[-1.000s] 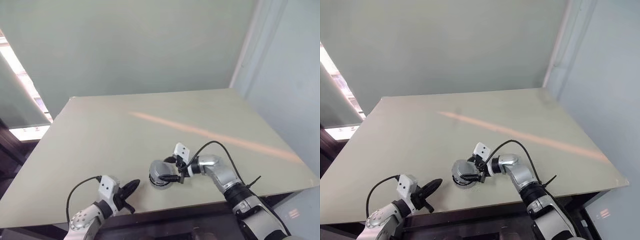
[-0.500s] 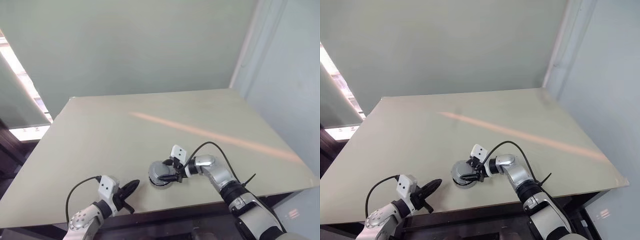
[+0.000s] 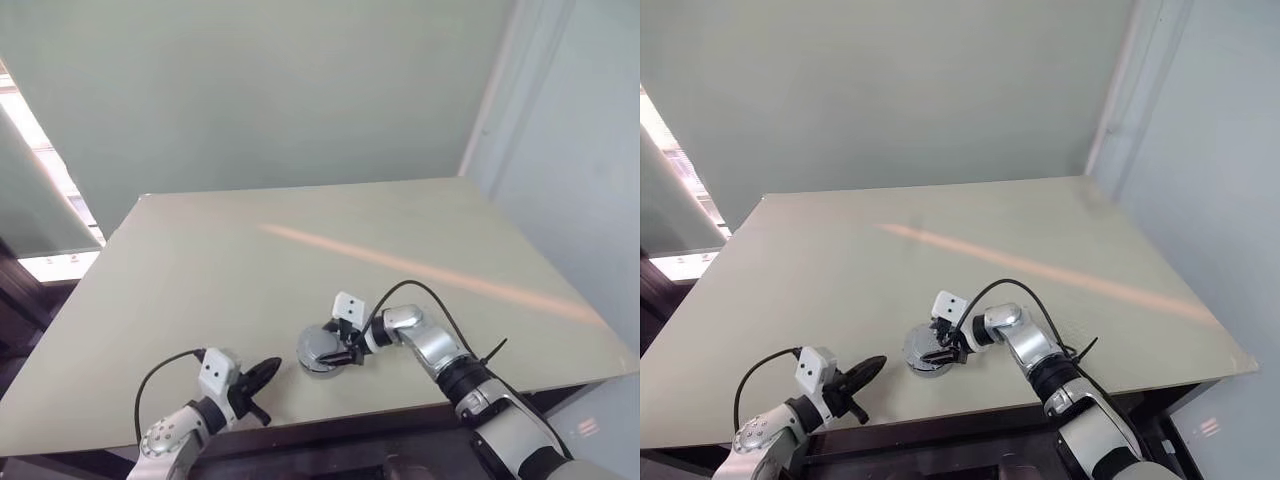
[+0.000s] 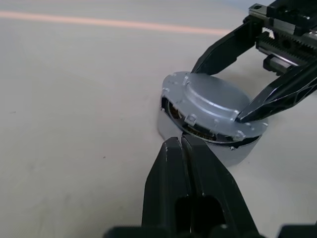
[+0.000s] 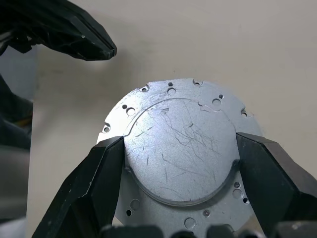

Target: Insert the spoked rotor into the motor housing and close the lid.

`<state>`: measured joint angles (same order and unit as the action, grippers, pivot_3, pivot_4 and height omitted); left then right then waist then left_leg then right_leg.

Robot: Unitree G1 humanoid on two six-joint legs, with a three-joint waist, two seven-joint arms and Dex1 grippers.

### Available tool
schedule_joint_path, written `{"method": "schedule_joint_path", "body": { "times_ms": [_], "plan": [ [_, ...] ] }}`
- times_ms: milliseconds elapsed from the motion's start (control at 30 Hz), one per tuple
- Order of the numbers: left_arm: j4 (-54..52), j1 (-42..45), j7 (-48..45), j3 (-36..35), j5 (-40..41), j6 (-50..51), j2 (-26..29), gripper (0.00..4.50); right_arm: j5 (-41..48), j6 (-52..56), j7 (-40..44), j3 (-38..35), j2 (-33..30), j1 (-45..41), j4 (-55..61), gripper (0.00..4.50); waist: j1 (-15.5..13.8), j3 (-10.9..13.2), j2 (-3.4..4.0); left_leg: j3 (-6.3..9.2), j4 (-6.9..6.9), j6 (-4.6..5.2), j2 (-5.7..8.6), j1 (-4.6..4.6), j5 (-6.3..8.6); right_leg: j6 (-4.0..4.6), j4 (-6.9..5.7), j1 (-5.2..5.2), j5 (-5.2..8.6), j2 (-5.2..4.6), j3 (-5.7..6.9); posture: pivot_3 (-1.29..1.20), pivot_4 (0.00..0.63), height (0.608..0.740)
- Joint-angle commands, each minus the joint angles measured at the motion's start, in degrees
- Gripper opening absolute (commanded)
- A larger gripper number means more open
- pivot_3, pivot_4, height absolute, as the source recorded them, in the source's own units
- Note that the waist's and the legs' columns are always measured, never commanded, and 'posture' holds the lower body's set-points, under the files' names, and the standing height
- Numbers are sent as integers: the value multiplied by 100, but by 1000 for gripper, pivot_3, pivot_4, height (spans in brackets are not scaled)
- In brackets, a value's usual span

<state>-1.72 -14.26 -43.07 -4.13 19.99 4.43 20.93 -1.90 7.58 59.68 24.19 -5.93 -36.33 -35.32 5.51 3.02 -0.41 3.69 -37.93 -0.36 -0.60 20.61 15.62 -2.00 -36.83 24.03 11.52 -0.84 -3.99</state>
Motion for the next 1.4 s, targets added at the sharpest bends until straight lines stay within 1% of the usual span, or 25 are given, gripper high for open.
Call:
{"method": "schedule_joint_path", "body": {
  "times_ms": [33,900,1133,1400],
  "plan": [
    [-57,86,-36,4,7,-121,9,0,-204,124,68,178,-53,-175,230,3283,-1,0,0,0,0,0,0,0,0,0,0,0,0,0,0,0,0,740],
    [96,162,-41,114,-9,-214,-67,0,-797,978,250,753,-252,-291,432,3283,-1,-4,4,5,-2,0,1,-15,0,1,0,-17,0,-1,4,0,0,740],
    [102,160,-37,120,0,-229,-82,0,-643,1332,196,607,-52,-291,467,3283,4,-5,4,6,-2,0,1,-24,0,1,0,-23,1,-1,5,0,0,740],
    [116,164,-30,141,-13,-231,-121,0,-494,2305,-63,394,125,-254,828,3283,1,-5,5,7,-1,0,1,-25,0,1,0,-24,1,0,6,0,0,740]
  ]
}}
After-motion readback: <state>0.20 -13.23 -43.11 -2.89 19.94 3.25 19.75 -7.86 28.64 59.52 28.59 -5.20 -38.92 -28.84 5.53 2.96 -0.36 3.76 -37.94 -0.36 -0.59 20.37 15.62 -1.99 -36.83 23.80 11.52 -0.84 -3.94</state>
